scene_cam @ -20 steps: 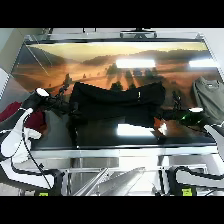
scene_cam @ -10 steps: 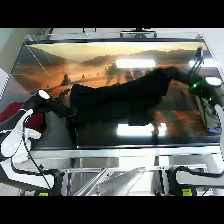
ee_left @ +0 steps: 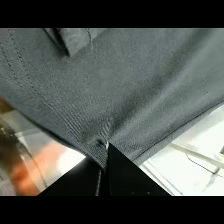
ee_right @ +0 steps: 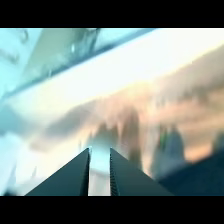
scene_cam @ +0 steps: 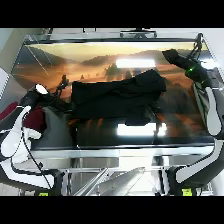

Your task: Fold the shirts.

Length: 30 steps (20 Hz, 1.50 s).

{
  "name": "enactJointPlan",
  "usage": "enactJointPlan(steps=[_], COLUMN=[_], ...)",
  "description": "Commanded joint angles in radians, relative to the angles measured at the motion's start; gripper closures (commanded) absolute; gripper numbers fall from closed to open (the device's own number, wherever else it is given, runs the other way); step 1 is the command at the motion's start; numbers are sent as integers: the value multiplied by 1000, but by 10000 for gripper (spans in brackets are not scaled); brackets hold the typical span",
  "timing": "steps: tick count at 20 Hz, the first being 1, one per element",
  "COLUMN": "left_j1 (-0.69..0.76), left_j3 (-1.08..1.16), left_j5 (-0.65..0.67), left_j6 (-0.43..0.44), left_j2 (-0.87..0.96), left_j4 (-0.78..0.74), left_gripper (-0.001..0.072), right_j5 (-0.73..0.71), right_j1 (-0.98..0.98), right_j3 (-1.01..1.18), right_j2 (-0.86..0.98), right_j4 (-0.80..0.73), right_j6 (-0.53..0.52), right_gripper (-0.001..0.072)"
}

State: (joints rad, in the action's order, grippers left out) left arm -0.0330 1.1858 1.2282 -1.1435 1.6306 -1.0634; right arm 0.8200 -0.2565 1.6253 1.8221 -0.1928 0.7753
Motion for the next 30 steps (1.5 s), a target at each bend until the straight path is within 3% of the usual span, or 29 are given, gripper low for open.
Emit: enactJointPlan(steps=[1,3,5,7,8,12,16,20,23,30], left_j1=[-1,-1,-1,-1,-1,-1,-1,-1,-1,-1], left_j3=[35,40,40,40,40,40,40,40,40,40], left_j5=[-7,-26,-35,-34,-33,-31,-23,-23,-23,-24], left_j6=[1,1,1,1,1,1,2,2,2,2], left_j2=[0,0,0,0,0,0,0,0,0,0], left_j4=[-16,-16,-15,-15,-15,-14,-15,-15,-16,-16], left_gripper=[709,709,708,708,708,708,708,707,690,690], right_j5=[317,448,515,504,488,387,330,211,209,209], right_j1=[-94,-105,-94,-63,-43,49,88,87,77,45], right_j3=[17,-36,-132,-238,-284,-361,-360,-360,-354,-334], right_j2=[5,5,5,5,5,5,5,5,4,5], right_j4=[-311,-478,-519,-518,-518,-519,-519,-472,-359,-354], right_j6=[301,404,433,433,433,438,521,511,465,465], right_gripper=[540,499,498,353,327,327,327,328,328,329])
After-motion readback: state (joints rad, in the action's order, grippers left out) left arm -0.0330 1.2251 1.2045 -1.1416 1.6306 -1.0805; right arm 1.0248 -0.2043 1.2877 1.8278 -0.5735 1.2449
